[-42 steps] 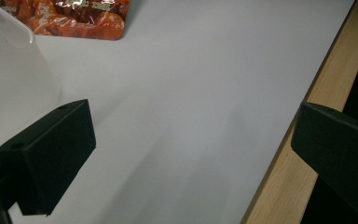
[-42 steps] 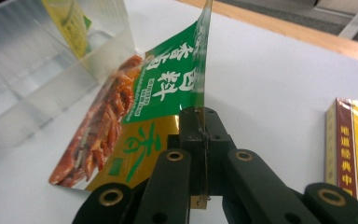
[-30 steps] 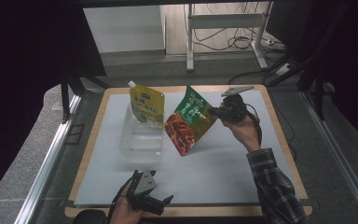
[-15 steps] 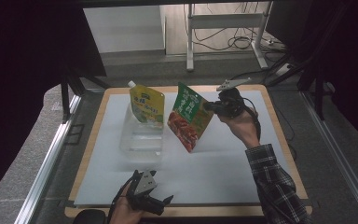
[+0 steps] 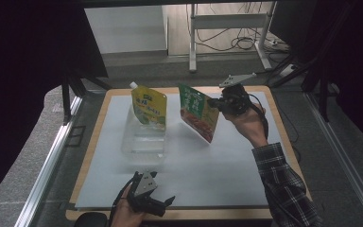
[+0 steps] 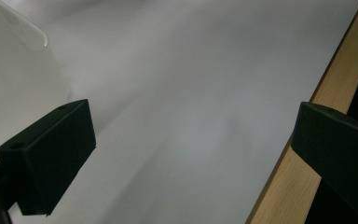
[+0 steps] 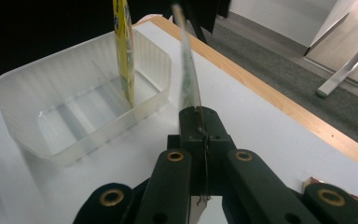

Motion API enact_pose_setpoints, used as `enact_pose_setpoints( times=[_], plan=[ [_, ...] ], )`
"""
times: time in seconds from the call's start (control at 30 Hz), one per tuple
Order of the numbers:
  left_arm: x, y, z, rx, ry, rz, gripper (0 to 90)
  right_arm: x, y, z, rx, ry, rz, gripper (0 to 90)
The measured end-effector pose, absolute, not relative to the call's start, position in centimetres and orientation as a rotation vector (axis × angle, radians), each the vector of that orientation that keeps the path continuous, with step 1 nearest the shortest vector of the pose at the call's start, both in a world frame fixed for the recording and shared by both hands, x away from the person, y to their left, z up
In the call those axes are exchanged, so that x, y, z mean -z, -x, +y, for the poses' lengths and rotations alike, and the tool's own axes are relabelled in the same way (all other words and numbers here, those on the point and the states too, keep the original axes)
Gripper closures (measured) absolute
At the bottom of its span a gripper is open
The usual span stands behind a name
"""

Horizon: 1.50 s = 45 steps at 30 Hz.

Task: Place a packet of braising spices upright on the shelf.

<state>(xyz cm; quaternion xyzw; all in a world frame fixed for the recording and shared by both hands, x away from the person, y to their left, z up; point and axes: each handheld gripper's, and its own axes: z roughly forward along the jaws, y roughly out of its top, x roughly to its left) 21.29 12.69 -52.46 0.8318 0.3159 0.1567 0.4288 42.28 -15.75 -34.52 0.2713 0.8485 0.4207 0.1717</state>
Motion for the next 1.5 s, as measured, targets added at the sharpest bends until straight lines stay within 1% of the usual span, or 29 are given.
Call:
enact_pose_setpoints(
  times=[0.4, 1.07, 1.5],
  plan=[
    [52.4, -21.3, 12.8, -0.396, -2.07, 0.793, 0.0, 32.6, -40.7, -16.5, -1.216, -0.737, 2.405, 89.5],
    [52.4, -21.3, 12.7, -0.388, -2.062, 0.794, 0.0, 30.1, -38.4, -15.7, -1.277, -0.671, 2.441, 89.6],
    [52.4, -21.3, 12.7, -0.387, -2.068, 0.789, 0.0, 28.9, -38.0, -13.5, -1.324, -0.602, 2.479, 89.5]
  ],
)
